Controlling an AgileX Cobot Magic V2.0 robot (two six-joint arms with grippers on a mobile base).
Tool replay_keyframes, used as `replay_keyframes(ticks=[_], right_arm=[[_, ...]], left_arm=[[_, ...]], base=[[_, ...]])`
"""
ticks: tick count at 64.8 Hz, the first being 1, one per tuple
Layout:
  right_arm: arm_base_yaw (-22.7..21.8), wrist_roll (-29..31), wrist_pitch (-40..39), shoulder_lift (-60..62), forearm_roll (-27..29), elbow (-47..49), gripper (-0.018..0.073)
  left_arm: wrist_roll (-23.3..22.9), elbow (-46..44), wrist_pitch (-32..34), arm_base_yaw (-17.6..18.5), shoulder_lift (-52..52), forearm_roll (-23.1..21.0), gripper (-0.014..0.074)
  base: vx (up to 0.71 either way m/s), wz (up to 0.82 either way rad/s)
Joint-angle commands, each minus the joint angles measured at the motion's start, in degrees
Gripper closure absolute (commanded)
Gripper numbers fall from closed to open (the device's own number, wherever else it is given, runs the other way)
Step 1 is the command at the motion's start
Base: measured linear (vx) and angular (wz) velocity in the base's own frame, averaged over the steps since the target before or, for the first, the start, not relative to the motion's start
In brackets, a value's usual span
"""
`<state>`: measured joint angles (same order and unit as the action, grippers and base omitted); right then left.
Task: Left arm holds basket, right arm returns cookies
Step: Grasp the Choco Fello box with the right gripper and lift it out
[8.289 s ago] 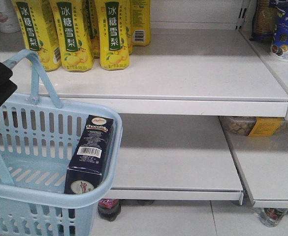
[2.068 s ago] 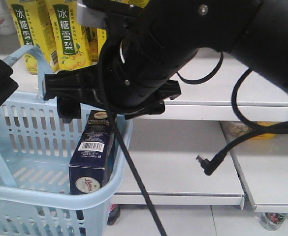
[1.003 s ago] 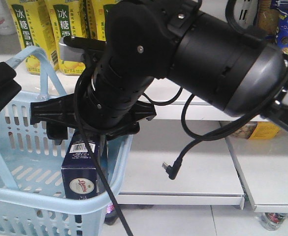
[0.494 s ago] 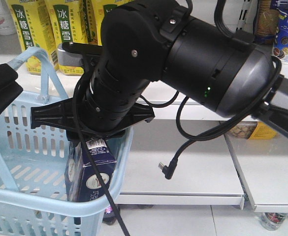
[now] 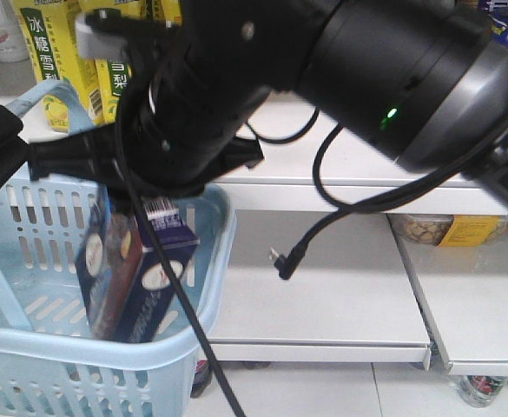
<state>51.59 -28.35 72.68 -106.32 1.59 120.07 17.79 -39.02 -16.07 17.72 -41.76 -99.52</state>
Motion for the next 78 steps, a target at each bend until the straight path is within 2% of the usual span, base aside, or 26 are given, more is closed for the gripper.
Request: replay_keyframes(ticks=[1, 18, 30, 56, 64, 78], right_arm=[[-0.08, 2.10, 1.07, 3.52, -0.20, 4.78, 0.0411], [-0.08, 3.87, 1.07, 9.86, -0.86, 6.04, 0.0410], [-0.08, 3.90, 1.07, 16.08, -5.41, 6.04, 0.0410], [-0.14, 2.29, 1.07, 21.83, -19.86, 5.98, 0.0410], [-0.18, 1.46, 1.07, 22.04, -24.00, 2.72, 0.0410], [-0.18, -6.85, 1.01, 22.13, -40.06, -8.14, 0.0410]], left_arm=[[0.93, -1.63, 2.35, -0.03, -0.74, -1.77, 0.0603], [0.93, -1.63, 2.35, -0.03, -0.74, -1.77, 0.0603], [0.93, -1.63, 2.35, -0.03, -0.74, -1.77, 0.0603], [0.93, -1.63, 2.35, -0.03, -0.74, -1.77, 0.0603], [0.93, -1.63, 2.35, -0.03, -0.74, -1.77, 0.0603], [0.93, -1.63, 2.35, -0.03, -0.74, -1.77, 0.0603]], base=[[0.00, 0.00], [0.00, 0.00], [0.00, 0.00], [0.00, 0.00], [0.00, 0.00], [0.00, 0.00]])
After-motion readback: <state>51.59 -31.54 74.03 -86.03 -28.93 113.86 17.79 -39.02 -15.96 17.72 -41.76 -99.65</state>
